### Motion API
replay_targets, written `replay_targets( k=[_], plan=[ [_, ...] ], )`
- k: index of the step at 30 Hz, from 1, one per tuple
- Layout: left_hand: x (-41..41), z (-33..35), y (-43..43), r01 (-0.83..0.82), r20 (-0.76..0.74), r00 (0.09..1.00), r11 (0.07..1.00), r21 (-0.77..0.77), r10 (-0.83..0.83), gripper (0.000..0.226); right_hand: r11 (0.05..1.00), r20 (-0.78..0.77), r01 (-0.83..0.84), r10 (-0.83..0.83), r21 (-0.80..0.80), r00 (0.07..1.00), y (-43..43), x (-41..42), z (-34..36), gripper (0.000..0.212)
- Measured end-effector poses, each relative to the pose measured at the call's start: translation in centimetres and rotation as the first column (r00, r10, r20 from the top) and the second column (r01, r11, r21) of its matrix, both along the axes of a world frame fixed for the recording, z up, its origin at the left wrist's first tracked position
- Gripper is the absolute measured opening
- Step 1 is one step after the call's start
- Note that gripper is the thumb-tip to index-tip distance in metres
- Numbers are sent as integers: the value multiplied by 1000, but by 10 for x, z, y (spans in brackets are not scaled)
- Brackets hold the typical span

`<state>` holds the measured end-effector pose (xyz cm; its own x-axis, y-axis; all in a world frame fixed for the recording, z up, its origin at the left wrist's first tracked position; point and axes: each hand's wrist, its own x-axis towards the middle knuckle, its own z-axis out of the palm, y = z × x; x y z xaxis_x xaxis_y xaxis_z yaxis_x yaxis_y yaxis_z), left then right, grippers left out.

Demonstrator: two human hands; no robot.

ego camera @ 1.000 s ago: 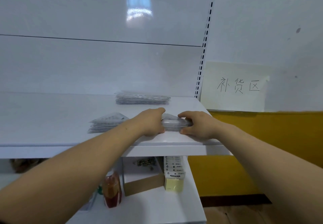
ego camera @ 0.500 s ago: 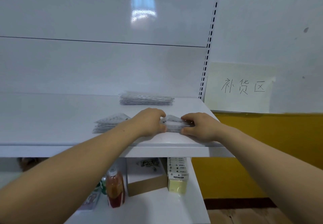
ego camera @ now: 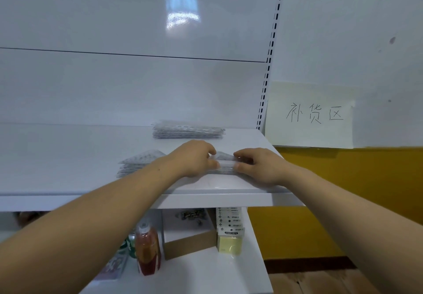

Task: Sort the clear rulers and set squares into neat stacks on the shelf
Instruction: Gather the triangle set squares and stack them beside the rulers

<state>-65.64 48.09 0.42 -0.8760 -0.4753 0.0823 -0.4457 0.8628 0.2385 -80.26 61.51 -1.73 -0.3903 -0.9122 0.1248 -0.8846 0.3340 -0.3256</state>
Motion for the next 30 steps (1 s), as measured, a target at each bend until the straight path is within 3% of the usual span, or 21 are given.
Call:
replay_targets(
  k=[4, 9, 14, 17, 22, 30],
  plan=[
    [4, 0, -2, -7, 80, 997, 1000, -12, 8, 69, 997, 55, 7, -12, 77, 998, 2, 3, 6, 74],
    [3, -4, -3, -18, 38, 999, 999, -45, 20, 56, 998, 19, 2, -3, 69, 1000, 2, 5, 8, 69],
    [6, -6, 0, -27, -9, 1000, 999, 31, 27, 63, 999, 92, 40, -43, 35, 995, 11, 0, 5, 65],
    [3, -9, 3, -28, -28, 999, 1000, -8, 28, 57, 998, 136, 44, -39, -37, 990, 14, 1, 0, 61],
    [4, -10, 3, -36, -31, 999, 999, -9, 36, 55, 998, 110, 28, -22, -50, 994, 15, 5, -6, 62],
    [1, -8, 5, -27, 20, 999, 999, -37, 27, 54, 995, 232, 65, -46, -75, 972, 21, -2, -7, 69]
  ],
)
